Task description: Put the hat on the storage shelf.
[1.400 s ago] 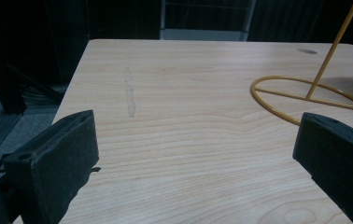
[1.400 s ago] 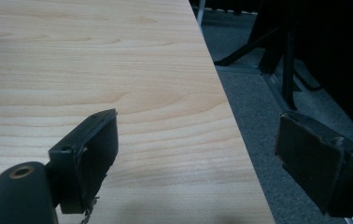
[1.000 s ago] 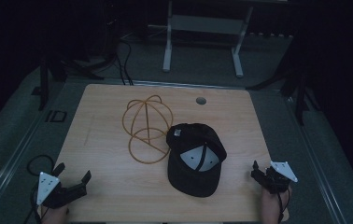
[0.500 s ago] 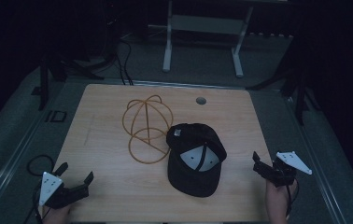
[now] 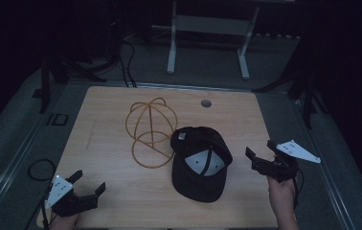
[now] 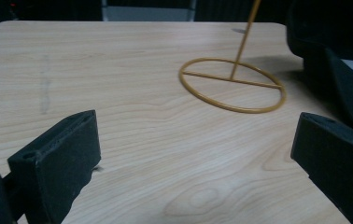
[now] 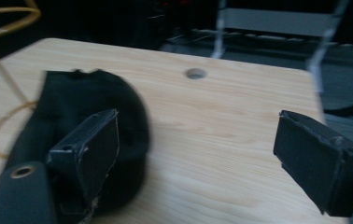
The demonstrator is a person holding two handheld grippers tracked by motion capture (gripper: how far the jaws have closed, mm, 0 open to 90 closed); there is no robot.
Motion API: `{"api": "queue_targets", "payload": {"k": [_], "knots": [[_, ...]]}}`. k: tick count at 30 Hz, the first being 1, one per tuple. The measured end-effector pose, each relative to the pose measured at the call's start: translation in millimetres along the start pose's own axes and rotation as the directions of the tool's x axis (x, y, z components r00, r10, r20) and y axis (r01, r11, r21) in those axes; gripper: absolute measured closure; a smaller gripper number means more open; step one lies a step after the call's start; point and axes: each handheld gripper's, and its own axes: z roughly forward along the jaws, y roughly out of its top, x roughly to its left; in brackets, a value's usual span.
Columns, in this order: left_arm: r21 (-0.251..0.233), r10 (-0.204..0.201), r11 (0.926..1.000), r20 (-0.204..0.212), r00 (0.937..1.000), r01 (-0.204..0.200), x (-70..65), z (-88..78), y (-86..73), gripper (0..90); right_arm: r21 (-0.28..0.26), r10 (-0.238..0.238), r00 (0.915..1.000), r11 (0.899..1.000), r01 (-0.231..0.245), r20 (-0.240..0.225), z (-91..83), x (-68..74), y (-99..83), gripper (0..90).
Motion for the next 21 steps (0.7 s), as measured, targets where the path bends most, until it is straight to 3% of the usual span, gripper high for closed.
{"api": "queue_targets", "payload": {"k": [1,2,3,6,8,14,21], "knots": [[0.003,0.002,1.0,0.001,1.0,-0.002,-0.7,0.0,0.2,1.8,0.006,0.004,0.9989,1.0,-0.004,-0.046,3.1,4.7,5.1,11.7],[0.003,0.004,1.0,0.001,1.0,-0.004,-1.1,0.0,0.3,1.8,0.006,0.004,0.9989,1.0,-0.004,-0.046,3.1,4.7,5.1,11.7],[0.002,0.007,1.0,-0.007,1.0,-0.007,-1.6,0.0,0.3,1.8,0.026,-0.007,0.9958,1.0,0.01,-0.092,8.4,12.2,11.8,10.7],[0.001,0.009,1.0,-0.012,0.9999,-0.009,-1.4,-0.1,0.5,1.8,0.029,-0.028,0.9938,0.999,0.031,-0.107,11.6,19.5,16.1,10.6],[0.001,0.011,0.9999,-0.012,0.9999,-0.011,-0.8,-0.2,0.3,1.8,0.029,-0.057,0.9858,0.998,0.062,-0.158,18.2,30.3,22.1,10.3],[-0.002,0.016,0.9999,-0.018,0.9997,-0.016,-0.9,-0.6,0.3,1.8,0.077,-0.102,0.979,0.99,0.117,-0.176,40.6,47.7,26.5,10.7],[0.003,0.024,0.9997,-0.016,0.9996,-0.024,-0.7,0.2,-0.2,1.8,0.135,-0.104,0.978,0.982,0.129,-0.181,67.9,57.6,23.0,14.3]]}}
